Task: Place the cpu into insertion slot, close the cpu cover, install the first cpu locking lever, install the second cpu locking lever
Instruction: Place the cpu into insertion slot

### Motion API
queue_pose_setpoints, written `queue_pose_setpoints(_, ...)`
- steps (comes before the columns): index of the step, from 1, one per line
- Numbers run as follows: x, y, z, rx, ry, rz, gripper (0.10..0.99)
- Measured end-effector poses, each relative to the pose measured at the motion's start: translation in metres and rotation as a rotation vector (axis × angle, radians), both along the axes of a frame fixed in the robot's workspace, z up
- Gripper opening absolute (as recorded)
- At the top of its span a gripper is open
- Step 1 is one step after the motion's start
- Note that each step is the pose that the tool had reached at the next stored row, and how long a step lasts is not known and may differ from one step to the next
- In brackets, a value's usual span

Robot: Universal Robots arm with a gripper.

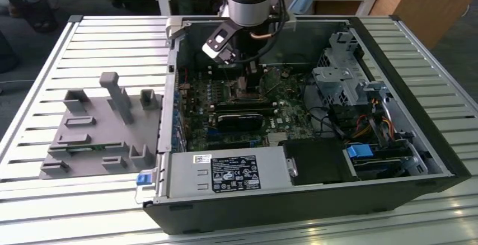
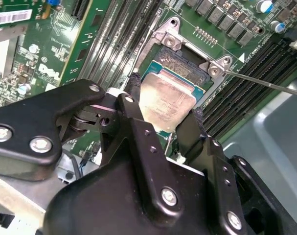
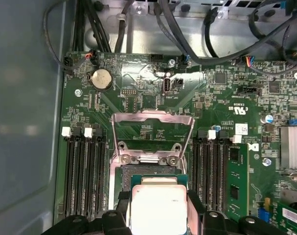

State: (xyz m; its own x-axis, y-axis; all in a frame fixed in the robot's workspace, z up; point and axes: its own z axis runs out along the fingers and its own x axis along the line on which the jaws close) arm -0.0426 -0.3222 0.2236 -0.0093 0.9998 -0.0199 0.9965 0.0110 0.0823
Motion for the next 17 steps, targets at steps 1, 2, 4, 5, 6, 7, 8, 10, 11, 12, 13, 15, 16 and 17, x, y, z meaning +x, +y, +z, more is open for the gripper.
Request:
queue_pose_setpoints(1,0.0000,0.0004,-0.0015,0.000,0.0000,-0.002,0.541)
queue_pose_setpoints(2,0.0000,0.0008,-0.0029,0.000,0.0001,-0.002,0.541)
queue_pose_setpoints(4,0.0000,0.0013,-0.0056,0.000,0.0003,-0.003,0.541)
queue_pose_setpoints(5,-0.0001,0.0015,-0.0069,0.000,0.0003,-0.004,0.541)
queue_pose_setpoints(6,-0.0002,0.0017,-0.0080,0.000,0.0003,-0.004,0.541)
queue_pose_setpoints(7,-0.0002,0.0019,-0.0092,0.000,0.0002,-0.005,0.541)
queue_pose_setpoints(8,-0.0004,0.0020,-0.0101,0.000,0.0002,-0.005,0.541)
queue_pose_setpoints(10,-0.0007,0.0020,-0.0114,0.000,0.0002,-0.005,0.541)
queue_pose_setpoints(11,-0.0008,0.0021,-0.0120,0.000,0.0002,-0.005,0.541)
queue_pose_setpoints(12,-0.0008,0.0021,-0.0125,0.000,0.0002,-0.006,0.541)
queue_pose_setpoints(13,-0.0009,0.0022,-0.0134,0.000,0.0002,-0.007,0.541)
queue_pose_setpoints(15,-0.0010,0.0027,-0.0158,-0.001,0.0004,-0.009,0.541)
queue_pose_setpoints(16,-0.0010,0.0031,-0.0169,-0.001,0.0004,-0.010,0.541)
queue_pose_setpoints(17,-0.0011,0.0034,-0.0179,-0.001,0.0004,-0.011,0.541)
